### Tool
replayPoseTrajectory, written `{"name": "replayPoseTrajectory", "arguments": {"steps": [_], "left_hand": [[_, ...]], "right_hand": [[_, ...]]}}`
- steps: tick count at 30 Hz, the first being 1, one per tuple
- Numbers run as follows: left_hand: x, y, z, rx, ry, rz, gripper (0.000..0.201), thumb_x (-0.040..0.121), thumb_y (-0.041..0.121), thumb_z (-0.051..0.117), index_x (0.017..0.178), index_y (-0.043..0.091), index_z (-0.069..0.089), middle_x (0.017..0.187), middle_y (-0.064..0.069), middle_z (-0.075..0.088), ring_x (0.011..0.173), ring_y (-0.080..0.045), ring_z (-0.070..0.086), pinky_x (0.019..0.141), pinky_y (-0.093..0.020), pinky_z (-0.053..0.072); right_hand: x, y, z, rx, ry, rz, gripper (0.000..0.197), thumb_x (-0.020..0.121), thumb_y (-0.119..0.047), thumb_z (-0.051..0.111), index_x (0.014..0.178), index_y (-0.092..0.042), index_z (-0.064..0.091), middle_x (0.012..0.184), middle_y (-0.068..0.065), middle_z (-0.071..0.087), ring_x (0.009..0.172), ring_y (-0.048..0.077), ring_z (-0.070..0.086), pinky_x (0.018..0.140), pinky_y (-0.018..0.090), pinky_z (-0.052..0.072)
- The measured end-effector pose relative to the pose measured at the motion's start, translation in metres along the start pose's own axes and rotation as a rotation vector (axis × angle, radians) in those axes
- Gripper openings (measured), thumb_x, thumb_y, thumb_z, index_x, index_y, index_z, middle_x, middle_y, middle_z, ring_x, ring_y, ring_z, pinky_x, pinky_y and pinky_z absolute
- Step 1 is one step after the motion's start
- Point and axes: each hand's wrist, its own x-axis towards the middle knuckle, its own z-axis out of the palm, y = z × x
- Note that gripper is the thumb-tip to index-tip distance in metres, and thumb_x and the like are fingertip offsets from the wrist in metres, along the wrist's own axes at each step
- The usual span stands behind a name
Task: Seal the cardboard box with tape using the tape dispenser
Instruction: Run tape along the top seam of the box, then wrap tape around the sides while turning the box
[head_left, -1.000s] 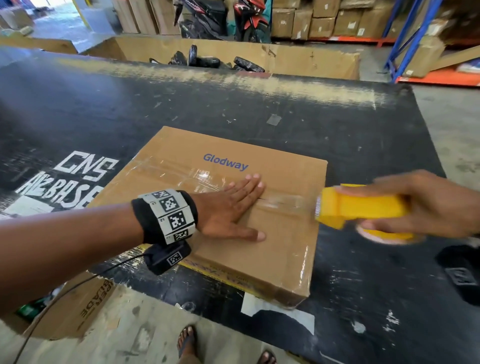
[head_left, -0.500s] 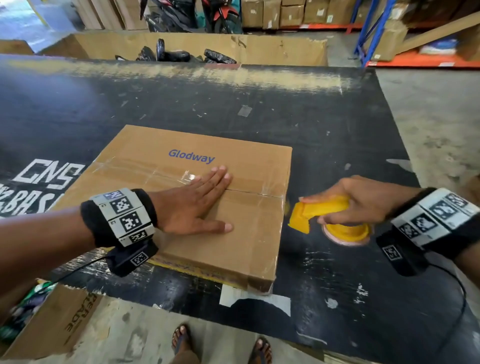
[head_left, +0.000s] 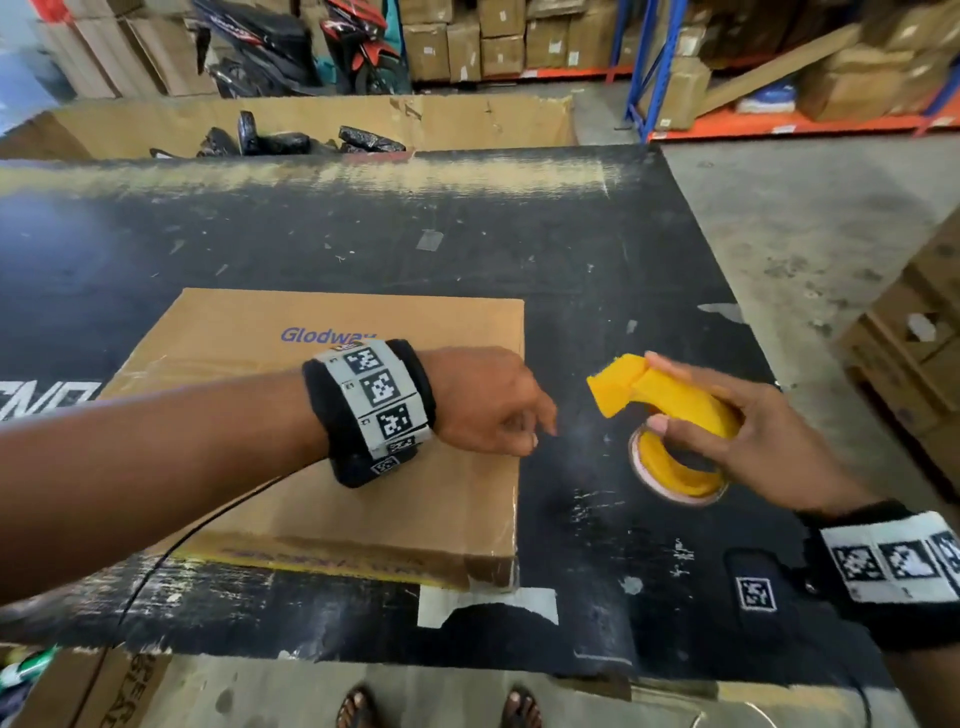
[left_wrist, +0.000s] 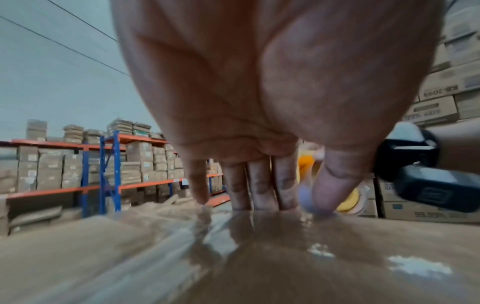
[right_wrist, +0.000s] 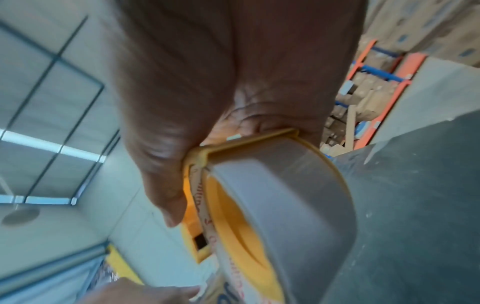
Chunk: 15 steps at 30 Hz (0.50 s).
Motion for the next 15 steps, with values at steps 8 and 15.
{"name": "replayPoseTrajectory", "arguments": {"steps": [8, 15], "left_hand": [[0.034, -0.005, -0.037, -1.102, 0.071, -0.232, 0.036, 0.104, 0.028, 0.047, 0.136, 0.016, 0.058, 0.114, -0.011, 0.075, 0.101, -0.023, 0.074, 0.091, -0.033, 0.056], [0.02, -0.021, -0.056, -1.237, 0.118, -0.093, 0.032, 0.093, 0.006, 0.066, 0.125, 0.007, 0.066, 0.083, -0.003, 0.075, 0.077, -0.013, 0.067, 0.074, -0.022, 0.056]], "right_hand": [[-0.058, -0.038, 0.062, 0.222, 0.469, -0.096, 0.072, 0.08, -0.023, 0.08, 0.147, -0.023, 0.052, 0.137, -0.018, 0.064, 0.122, 0.003, 0.062, 0.095, 0.014, 0.047], [-0.06, -0.082, 0.111, 0.12, 0.708, -0.085, 0.072, 0.081, -0.03, 0.081, 0.147, -0.028, 0.052, 0.128, -0.01, 0.066, 0.11, -0.002, 0.063, 0.088, 0.013, 0.047]]}}
